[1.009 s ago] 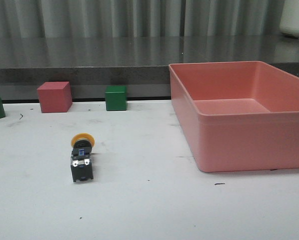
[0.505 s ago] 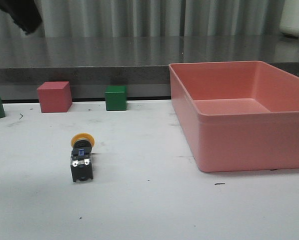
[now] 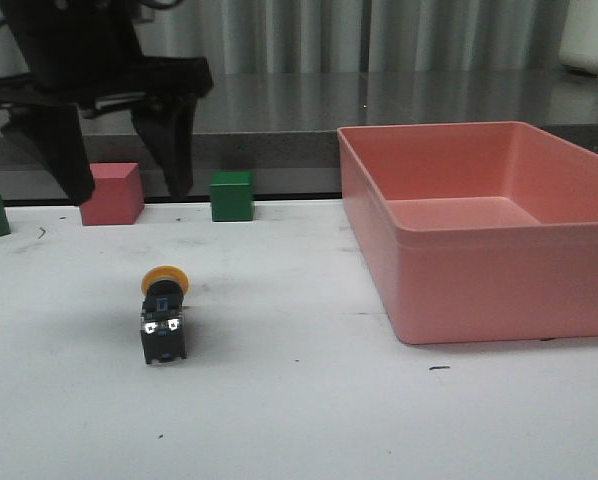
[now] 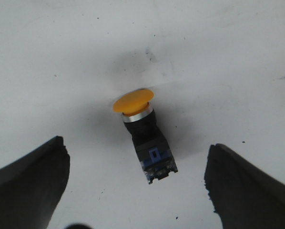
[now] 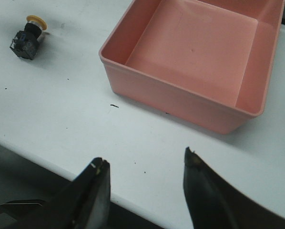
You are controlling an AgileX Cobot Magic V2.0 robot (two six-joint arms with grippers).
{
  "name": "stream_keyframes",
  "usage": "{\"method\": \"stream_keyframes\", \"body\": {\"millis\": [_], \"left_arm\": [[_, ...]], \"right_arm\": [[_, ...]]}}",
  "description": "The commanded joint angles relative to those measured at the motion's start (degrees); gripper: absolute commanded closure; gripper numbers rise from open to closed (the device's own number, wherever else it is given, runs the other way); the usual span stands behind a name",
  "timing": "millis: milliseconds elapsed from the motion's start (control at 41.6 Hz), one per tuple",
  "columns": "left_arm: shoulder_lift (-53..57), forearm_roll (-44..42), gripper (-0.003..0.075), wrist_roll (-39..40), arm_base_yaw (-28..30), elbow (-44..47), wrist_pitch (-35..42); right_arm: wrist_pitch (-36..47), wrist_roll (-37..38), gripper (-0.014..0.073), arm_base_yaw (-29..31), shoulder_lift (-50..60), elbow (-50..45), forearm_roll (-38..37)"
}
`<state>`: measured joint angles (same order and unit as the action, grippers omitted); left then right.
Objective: Place and stand button with both arms
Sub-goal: 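Lower the left gripper over the lying button and close on it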
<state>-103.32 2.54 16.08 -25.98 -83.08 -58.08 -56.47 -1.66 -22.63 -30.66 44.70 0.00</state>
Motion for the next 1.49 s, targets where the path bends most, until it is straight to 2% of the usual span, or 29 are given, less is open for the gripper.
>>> {"method": "stream_keyframes", "body": {"millis": [0,481,793,1274,1370,1466], "left_arm": [[-0.7,-0.8,0.0153,4.3,-1.4,-3.2,1.4],[-9.2,-5.4,0.0154,13.4,-2.1,-5.2,1.7],[-12.1,-5.0,0.0154,13.7,-2.1,-5.2,5.5],[-14.1,-3.0,0.0158,13.6,-2.1,-5.2,5.6],[-14.1,-3.0,0.0206,13.3,-2.1,-5.2,5.5],[-14.1,-3.0,0.0294,13.3,-2.1,-5.2,5.5]], "right_arm": [[3.1,-0.6,0.021,0.4,-0.2,1.3,0.0],[3.1,-0.6,0.021,0.4,-0.2,1.3,0.0],[3.1,-0.6,0.021,0.4,-0.2,1.3,0.0],[3.1,-0.6,0.021,0.4,-0.2,1.3,0.0],[3.1,-0.6,0.021,0.4,-0.2,1.3,0.0],[3.1,-0.6,0.021,0.4,-0.2,1.3,0.0]]}}
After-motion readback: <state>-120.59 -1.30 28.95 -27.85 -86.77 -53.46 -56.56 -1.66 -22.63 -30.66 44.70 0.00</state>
